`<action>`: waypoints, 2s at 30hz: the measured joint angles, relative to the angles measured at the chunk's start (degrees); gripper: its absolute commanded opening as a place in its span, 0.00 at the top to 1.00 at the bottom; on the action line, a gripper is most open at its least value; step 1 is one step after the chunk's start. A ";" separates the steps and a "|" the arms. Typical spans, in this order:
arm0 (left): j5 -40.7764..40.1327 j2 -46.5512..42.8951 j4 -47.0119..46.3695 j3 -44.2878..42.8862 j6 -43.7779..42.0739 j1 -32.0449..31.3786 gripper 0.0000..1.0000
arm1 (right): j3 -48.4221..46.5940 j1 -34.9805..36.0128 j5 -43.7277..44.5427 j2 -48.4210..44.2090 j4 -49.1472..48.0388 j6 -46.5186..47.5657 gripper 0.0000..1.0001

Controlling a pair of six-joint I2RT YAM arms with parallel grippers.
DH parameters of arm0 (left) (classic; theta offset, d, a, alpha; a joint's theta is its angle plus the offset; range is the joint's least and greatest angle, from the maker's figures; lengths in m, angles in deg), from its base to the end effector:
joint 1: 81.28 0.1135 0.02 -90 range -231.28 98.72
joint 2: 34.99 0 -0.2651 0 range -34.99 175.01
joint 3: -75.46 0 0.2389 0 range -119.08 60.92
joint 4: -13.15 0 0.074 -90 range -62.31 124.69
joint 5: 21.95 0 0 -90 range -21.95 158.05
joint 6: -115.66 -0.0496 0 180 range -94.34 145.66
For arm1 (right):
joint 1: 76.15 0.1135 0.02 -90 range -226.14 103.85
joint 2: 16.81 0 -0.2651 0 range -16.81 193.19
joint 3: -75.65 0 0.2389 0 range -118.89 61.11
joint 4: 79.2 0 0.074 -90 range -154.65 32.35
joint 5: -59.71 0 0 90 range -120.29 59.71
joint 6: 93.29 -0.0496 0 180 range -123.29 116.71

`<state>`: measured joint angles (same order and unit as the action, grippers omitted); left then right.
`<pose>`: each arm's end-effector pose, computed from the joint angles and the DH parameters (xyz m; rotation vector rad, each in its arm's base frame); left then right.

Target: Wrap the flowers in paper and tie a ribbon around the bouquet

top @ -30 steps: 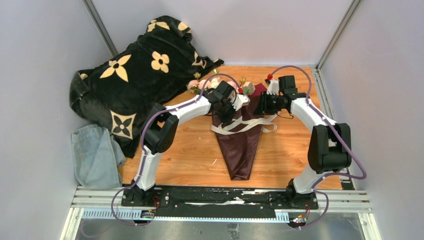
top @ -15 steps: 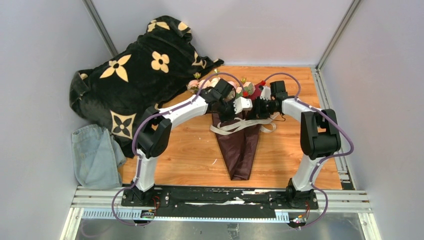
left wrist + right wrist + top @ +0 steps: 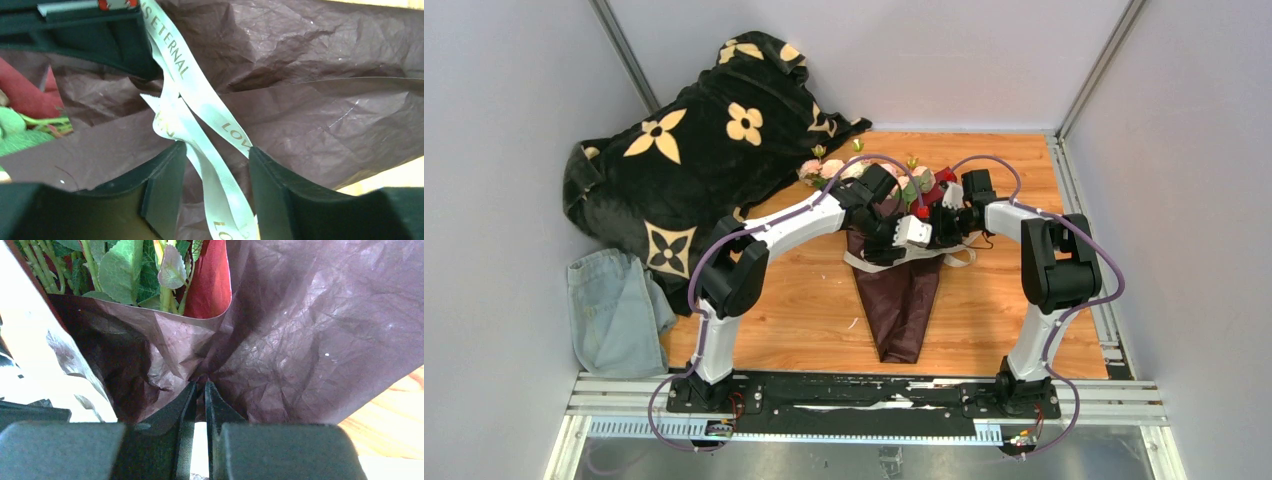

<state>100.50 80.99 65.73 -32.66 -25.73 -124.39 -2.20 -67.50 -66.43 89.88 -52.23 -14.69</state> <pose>0.2957 -0.3133 0.2184 1.9739 1.5622 -0.6807 0.3609 0.0845 0.1579 -0.1914 2.5137 0.9402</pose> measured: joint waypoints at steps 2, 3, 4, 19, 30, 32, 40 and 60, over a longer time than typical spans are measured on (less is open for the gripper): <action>-0.63 0.13 0.76 -0.66 -1.33 -0.85 0.35 | 0.00 0.00 0.00 0.00 -0.02 0.00 0.84; -0.74 0.22 0.92 -1.01 -1.90 -1.20 0.35 | 0.00 0.00 0.00 0.00 0.00 0.00 0.84; -0.94 0.44 1.18 -1.64 -2.21 -1.62 0.34 | 0.00 0.00 0.00 0.00 0.00 0.00 0.84; -10.82 8.79 -2.01 -5.38 -2.16 -4.81 0.92 | 0.00 -0.17 -1.33 -0.04 -0.02 -0.28 0.85; -9.16 5.95 -6.43 -2.56 3.39 -5.14 1.00 | 0.31 -2.64 -2.86 -2.62 0.02 -0.66 0.85; -7.48 5.25 -5.79 -4.63 5.01 -5.14 1.00 | 0.31 -3.21 -2.89 -2.60 0.24 -0.63 0.85; -2.01 4.48 -5.60 -11.93 12.39 -4.28 1.00 | 0.33 -3.54 -3.39 -1.38 1.20 0.02 0.84; -1.25 5.60 -12.37 -7.78 18.82 0.22 1.00 | -8.11 -13.22 3.30 -11.78 13.49 4.35 0.68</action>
<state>99.25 86.59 53.36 -40.44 -6.91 -124.17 -10.31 -80.72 -63.13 78.10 -38.74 -10.34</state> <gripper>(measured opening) 0.007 0.289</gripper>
